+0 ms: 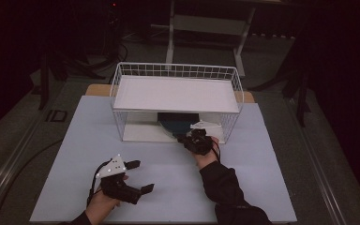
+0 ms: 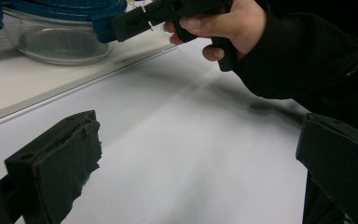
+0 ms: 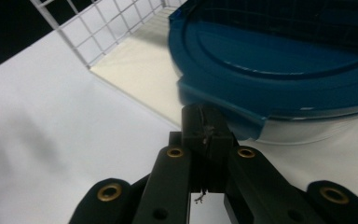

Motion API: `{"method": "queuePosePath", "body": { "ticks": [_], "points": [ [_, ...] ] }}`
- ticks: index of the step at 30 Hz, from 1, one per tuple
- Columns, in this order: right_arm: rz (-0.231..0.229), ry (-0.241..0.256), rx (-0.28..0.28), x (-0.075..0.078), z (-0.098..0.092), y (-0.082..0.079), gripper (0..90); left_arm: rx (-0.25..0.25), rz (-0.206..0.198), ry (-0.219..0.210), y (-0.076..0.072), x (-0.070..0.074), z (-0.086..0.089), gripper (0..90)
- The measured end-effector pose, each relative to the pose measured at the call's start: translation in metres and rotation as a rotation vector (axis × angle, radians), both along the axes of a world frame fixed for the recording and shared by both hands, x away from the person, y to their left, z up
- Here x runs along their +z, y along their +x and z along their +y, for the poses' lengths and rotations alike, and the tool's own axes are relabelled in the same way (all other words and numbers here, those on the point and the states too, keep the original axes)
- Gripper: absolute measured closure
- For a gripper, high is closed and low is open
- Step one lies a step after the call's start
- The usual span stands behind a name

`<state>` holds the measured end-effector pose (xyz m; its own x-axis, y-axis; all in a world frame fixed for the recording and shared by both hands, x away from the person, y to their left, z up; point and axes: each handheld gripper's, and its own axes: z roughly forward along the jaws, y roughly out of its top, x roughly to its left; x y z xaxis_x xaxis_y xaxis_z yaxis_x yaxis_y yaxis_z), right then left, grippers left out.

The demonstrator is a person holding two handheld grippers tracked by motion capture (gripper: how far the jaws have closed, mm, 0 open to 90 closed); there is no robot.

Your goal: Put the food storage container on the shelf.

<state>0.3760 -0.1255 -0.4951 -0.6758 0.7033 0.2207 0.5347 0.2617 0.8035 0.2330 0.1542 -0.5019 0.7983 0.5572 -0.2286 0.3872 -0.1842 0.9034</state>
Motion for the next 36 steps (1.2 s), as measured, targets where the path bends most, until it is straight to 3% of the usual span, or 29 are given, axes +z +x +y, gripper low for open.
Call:
{"method": "queuePosePath", "body": {
  "ticks": [2, 6, 10, 11, 14, 24, 31, 36],
  "points": [
    [-0.003, 0.009, 0.009, 0.001, -0.001, -0.004, 79.7, 0.002, -0.002, -0.004, 0.0, 0.001, 0.0, 0.0],
    [-0.027, 0.036, 0.036, 0.005, -0.006, -0.013, 50.4, -0.001, -0.002, -0.006, 0.0, 0.001, 0.0, 0.0],
    [-0.012, 0.099, 0.085, 0.008, -0.011, -0.021, 22.5, -0.005, 0.0, -0.007, 0.0, 0.001, 0.0, 0.0],
    [-0.012, 0.105, 0.094, 0.008, -0.012, -0.023, 19.2, -0.004, 0.0, -0.008, 0.0, 0.001, 0.0, 0.0],
    [-0.021, 0.108, 0.102, 0.009, -0.017, -0.028, 13.8, -0.006, -0.001, -0.009, 0.0, 0.001, 0.0, 0.0],
    [-0.038, 0.091, 0.116, 0.012, -0.032, -0.048, 15.0, -0.008, 0.0, -0.014, -0.001, 0.002, 0.0, 0.0],
    [-0.071, 0.092, 0.107, 0.009, -0.048, -0.072, 15.1, -0.008, -0.003, -0.01, -0.001, 0.002, 0.0, 0.0],
    [-0.061, 0.095, 0.105, 0.006, -0.059, -0.086, 15.1, -0.011, 0.0, -0.009, -0.002, 0.002, -0.001, 0.0]
  ]
}}
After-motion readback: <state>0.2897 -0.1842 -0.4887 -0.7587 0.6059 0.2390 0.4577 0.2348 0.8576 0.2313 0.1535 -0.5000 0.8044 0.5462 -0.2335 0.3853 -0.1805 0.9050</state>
